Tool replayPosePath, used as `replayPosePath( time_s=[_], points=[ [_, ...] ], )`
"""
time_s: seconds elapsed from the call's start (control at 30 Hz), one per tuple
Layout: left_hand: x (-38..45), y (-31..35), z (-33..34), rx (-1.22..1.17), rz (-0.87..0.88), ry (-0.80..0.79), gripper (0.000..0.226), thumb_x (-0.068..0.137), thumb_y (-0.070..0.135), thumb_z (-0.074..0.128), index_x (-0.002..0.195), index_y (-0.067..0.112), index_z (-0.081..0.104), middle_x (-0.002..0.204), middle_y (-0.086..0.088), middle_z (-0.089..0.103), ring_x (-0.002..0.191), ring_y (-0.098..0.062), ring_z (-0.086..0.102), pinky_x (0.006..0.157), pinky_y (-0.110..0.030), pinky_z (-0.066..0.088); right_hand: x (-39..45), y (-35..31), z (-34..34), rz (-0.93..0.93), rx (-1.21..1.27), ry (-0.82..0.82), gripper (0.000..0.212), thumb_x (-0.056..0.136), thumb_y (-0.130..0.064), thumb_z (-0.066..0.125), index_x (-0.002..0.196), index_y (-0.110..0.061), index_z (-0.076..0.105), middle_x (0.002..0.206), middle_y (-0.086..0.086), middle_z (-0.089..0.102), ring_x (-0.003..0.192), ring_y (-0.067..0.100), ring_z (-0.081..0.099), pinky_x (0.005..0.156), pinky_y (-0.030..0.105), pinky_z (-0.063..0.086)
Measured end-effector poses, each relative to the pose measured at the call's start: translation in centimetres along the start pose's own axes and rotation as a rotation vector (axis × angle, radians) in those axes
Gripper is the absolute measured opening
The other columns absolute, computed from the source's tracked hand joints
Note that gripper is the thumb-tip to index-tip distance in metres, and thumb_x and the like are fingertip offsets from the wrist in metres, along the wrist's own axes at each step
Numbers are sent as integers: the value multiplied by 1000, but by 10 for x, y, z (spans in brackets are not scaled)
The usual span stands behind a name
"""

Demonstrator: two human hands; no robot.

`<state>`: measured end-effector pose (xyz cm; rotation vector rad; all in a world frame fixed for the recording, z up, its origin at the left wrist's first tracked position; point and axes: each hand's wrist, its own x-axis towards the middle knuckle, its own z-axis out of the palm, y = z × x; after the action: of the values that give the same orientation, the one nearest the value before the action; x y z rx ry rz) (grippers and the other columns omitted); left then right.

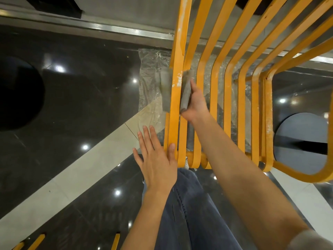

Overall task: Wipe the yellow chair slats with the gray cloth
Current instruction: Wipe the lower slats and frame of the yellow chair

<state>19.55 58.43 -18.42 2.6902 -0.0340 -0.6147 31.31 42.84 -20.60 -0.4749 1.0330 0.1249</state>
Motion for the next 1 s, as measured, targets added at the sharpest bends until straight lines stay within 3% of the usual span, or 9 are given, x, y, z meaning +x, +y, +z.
replayPosePath(
  time_s=[0.13,0.27,0.37,0.5,0.67,0.77,0.83,0.93,1.0],
  points=[
    [1,7,-4,-31,-38,-41,72,97,55,24,157,19,4,165,-2,2,152,-21,-5,120,-52,3,-14,3,-9,-96,100,-14,48,104,-48,41,117,-11,68,116,13,70,118,30,62,112,45,43],
    [2,13,-6,-55,-65,-74,70,101,43,37,157,19,2,165,0,-1,152,-21,-9,121,-54,4,-29,39,-35,19,109,-5,53,102,-52,40,121,-11,68,118,12,69,113,29,64,105,42,46],
    [4,15,-8,-68,-73,-75,71,100,40,41,156,20,2,165,1,-2,152,-21,-9,121,-54,4,-27,36,-28,3,54,43,56,105,-53,30,108,-13,70,98,10,73,97,26,68,95,43,52],
    [3,16,-10,-90,-90,-86,73,100,37,43,157,21,1,165,3,-4,152,-20,-11,122,-54,4,-27,20,-19,-116,58,24,44,105,-39,42,127,-8,64,123,14,68,129,30,57,114,45,41],
    [4,18,-9,-109,-96,-86,73,99,32,45,157,20,2,165,5,-5,152,-19,-11,121,-55,7,-34,32,-14,-553,-253,-76,59,89,5,66,144,-3,47,147,12,53,136,22,52,112,42,45],
    [5,18,-10,-129,-96,-71,76,97,31,49,157,21,4,165,6,-4,152,-18,-11,121,-54,6,-17,35,-4,-787,-506,-28,69,81,6,75,144,1,45,149,16,49,142,31,44,112,53,43],
    [5,18,-11,-128,-102,-72,77,96,33,51,156,22,3,165,7,-6,151,-18,-11,121,-53,6,-10,29,6,-808,-595,14,77,82,2,77,149,0,38,150,12,48,140,32,46,109,53,46],
    [6,16,-13,-134,-111,-72,81,96,36,52,156,23,1,165,8,-7,152,-18,-11,121,-53,5,-2,16,12,-724,-575,79,60,90,-7,72,143,2,47,135,15,62,120,28,64,97,41,57],
    [6,16,-13,-141,-117,-73,81,95,37,53,156,24,1,165,8,-6,152,-18,-11,121,-53,5,3,12,7,-723,-562,120,27,95,-13,68,115,5,68,102,13,75,94,22,72,79,34,60]
  ],
)
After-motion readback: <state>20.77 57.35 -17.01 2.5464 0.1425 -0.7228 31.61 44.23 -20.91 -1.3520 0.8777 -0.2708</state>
